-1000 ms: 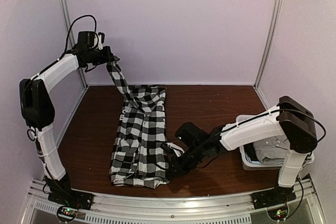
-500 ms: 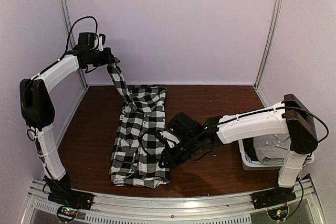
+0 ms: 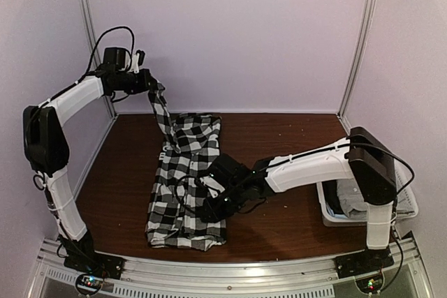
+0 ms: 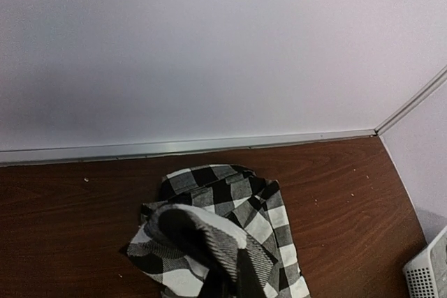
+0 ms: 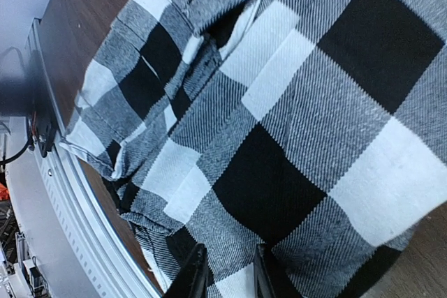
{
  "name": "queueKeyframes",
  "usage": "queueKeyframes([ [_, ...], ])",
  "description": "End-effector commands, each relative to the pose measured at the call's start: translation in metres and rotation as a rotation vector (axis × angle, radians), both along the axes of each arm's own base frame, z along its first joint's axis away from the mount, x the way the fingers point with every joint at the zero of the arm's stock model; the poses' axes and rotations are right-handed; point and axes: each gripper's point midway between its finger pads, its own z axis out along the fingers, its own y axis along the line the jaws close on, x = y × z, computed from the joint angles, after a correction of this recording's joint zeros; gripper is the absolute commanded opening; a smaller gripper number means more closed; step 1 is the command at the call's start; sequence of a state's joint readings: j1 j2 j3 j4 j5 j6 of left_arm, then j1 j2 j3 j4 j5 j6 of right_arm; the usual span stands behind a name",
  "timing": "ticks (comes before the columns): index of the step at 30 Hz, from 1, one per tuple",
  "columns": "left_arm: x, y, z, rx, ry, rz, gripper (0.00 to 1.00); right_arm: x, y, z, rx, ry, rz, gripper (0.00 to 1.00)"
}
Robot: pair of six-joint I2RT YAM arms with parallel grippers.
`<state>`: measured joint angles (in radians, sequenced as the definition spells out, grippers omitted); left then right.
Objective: Fold and stack the long sleeve shirts
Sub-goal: Fold the 1/3-folded shirt at the center of the board.
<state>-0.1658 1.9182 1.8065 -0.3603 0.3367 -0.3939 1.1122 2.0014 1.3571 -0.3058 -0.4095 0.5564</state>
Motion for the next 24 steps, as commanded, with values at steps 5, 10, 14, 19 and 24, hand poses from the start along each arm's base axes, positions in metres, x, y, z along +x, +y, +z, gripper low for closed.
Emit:
queueKeyframes([
  [5,-0.071,-0.049,0.008,-0.055,0.006,-0.240,0.00,-0.013,0.010,0.011,0.067,0.028,0.069,0.24],
  [10,-0.119,-0.071,-0.018,-0.047,0.072,-0.340,0.00,0.016,0.005,0.057,0.162,-0.031,0.010,0.25],
  [14,-0.153,-0.090,-0.041,-0.037,0.125,-0.424,0.00,0.081,-0.028,0.094,0.244,-0.111,-0.186,0.28],
  [19,-0.188,-0.124,-0.066,-0.020,0.197,-0.540,0.00,0.146,-0.059,0.114,0.336,-0.144,-0.354,0.31],
  [24,-0.224,-0.151,-0.092,0.070,0.278,-0.626,0.01,0.172,-0.065,0.112,0.317,-0.182,-0.386,0.31],
])
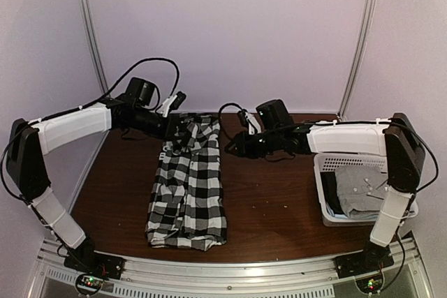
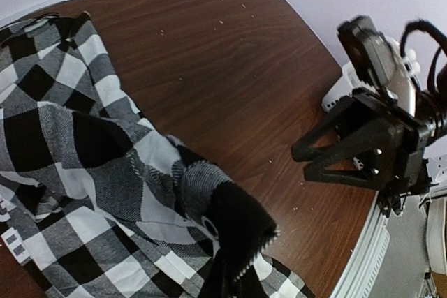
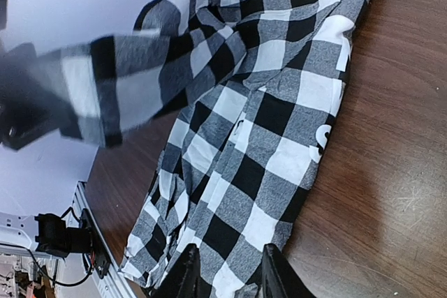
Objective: Fold and stack the long sleeve shirts
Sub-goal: Fold the 1/3-folded shirt at the center of the board.
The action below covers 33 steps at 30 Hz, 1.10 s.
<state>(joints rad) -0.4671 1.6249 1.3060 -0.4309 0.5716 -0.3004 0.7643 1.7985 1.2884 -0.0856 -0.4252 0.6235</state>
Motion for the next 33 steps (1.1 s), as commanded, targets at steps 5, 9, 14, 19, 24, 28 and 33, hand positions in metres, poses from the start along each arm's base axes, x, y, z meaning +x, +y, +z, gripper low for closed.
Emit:
queueKeyframes([
  [5,-0.028,-0.006,-0.011,0.159,-0.003,-0.028,0.01,0.016,0.011,-0.011,0.006,-0.008,0.008,0.32],
  [9,0.002,0.033,0.005,0.315,-0.082,0.213,0.00,0.021,0.021,-0.014,0.035,0.004,0.022,0.31],
  [14,0.022,0.079,0.034,0.476,-0.202,0.418,0.00,0.027,0.028,-0.016,0.052,0.009,0.023,0.31],
  [19,0.040,0.123,0.077,0.655,-0.356,0.556,0.01,0.028,0.031,-0.020,0.049,0.018,0.031,0.31],
  [24,0.049,0.142,0.101,0.720,-0.435,0.600,0.00,0.029,0.029,-0.025,0.046,0.031,0.019,0.30],
  [28,0.051,0.147,0.103,0.724,-0.439,0.607,0.01,0.048,0.046,-0.014,0.100,0.003,0.004,0.30],
  [33,0.050,0.157,0.107,0.697,-0.433,0.621,0.00,0.080,0.087,-0.005,0.216,0.003,0.011,0.24],
])
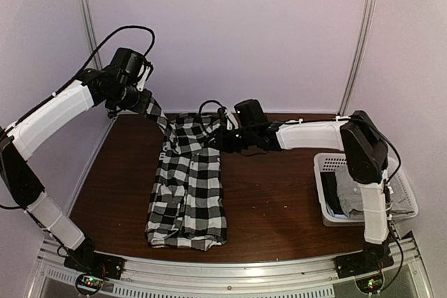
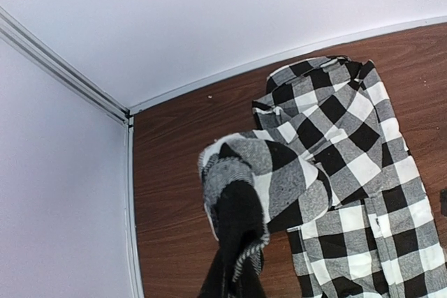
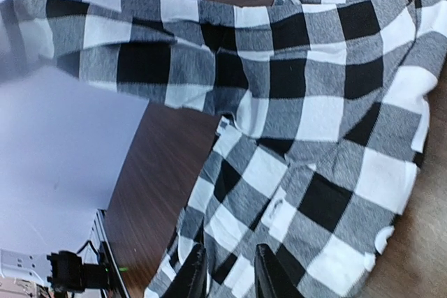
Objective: Fold and stack the long sleeve shirts
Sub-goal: Fold the 1/3-folded shirt at the center of the board.
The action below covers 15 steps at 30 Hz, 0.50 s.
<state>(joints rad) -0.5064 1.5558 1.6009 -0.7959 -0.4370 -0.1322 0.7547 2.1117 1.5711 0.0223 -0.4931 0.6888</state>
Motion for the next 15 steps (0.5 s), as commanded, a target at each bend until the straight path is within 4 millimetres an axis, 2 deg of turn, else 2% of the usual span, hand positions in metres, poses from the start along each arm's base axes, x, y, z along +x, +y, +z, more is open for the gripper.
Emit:
queueKeyframes([
  [1,-0.002,0.018,0.026,-0.016,-0.062,0.021,0.00,0.033,0.036,0.018,0.132,-0.022,-0.008,0.22],
  [3,0.000,0.022,0.030,-0.035,-0.069,0.018,0.00,0.047,0.052,0.004,0.149,-0.015,-0.019,0.20],
  [9,0.000,0.018,0.032,-0.094,-0.062,-0.019,0.00,0.085,0.084,-0.002,0.284,-0.030,-0.097,0.16],
  [12,-0.003,0.011,0.028,-0.123,-0.045,-0.047,0.00,0.092,0.100,-0.004,0.350,-0.041,-0.131,0.14],
  [15,-0.004,0.004,0.023,-0.154,-0.030,-0.071,0.00,0.086,0.123,-0.015,0.370,-0.042,-0.130,0.13],
])
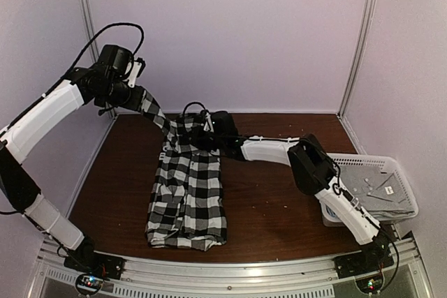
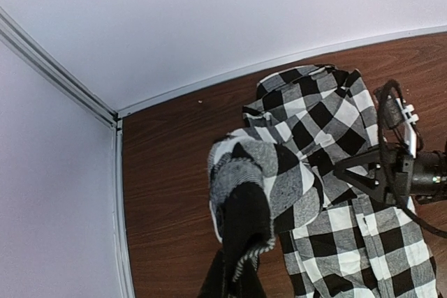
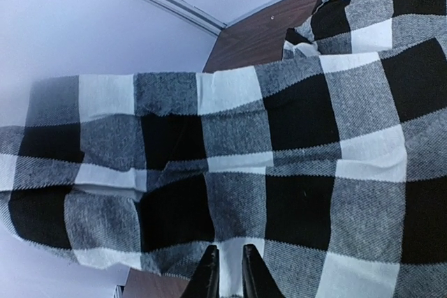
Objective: Fold and stack the long sleeve shirts
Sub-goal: Fold the 1/3-folded shirt at the center of the board.
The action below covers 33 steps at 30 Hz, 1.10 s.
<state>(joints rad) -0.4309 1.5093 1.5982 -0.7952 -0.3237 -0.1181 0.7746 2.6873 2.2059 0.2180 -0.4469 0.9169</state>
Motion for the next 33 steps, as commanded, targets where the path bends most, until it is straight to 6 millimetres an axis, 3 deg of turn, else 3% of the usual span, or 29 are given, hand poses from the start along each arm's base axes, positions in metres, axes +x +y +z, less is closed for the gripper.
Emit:
queueKeyframes([
  [1,-0.004,-0.014,0.008,-0.087,-0.024,-0.061,0.00,-0.008,0.037,0.025,0.127,-0.042,-0.022,0.13],
  [7,-0.007,-0.028,0.005,-0.159,-0.012,-0.114,0.00,-0.043,0.067,0.005,0.125,-0.028,0.034,0.14],
  [11,-0.007,-0.038,0.010,-0.203,-0.021,-0.152,0.00,-0.055,0.075,-0.004,0.127,-0.008,0.075,0.14],
  [17,-0.005,-0.050,0.011,-0.248,-0.010,-0.192,0.00,-0.064,0.076,0.000,0.121,-0.005,0.107,0.14],
  [22,-0.001,-0.046,0.006,-0.227,-0.011,-0.167,0.00,-0.076,0.072,0.022,0.106,-0.036,0.162,0.15],
  [28,-0.006,-0.073,-0.001,-0.264,0.033,-0.326,0.00,-0.097,0.037,0.061,0.041,-0.108,0.173,0.15],
  [30,-0.010,-0.086,-0.009,-0.286,0.067,-0.396,0.00,-0.103,0.009,0.060,-0.018,-0.119,0.135,0.15],
  [32,-0.013,-0.099,-0.019,-0.313,0.109,-0.467,0.00,-0.105,-0.025,0.091,-0.037,-0.170,0.066,0.16],
  [33,-0.016,-0.107,-0.025,-0.332,0.133,-0.507,0.00,-0.102,-0.044,0.095,-0.054,-0.181,0.028,0.18],
])
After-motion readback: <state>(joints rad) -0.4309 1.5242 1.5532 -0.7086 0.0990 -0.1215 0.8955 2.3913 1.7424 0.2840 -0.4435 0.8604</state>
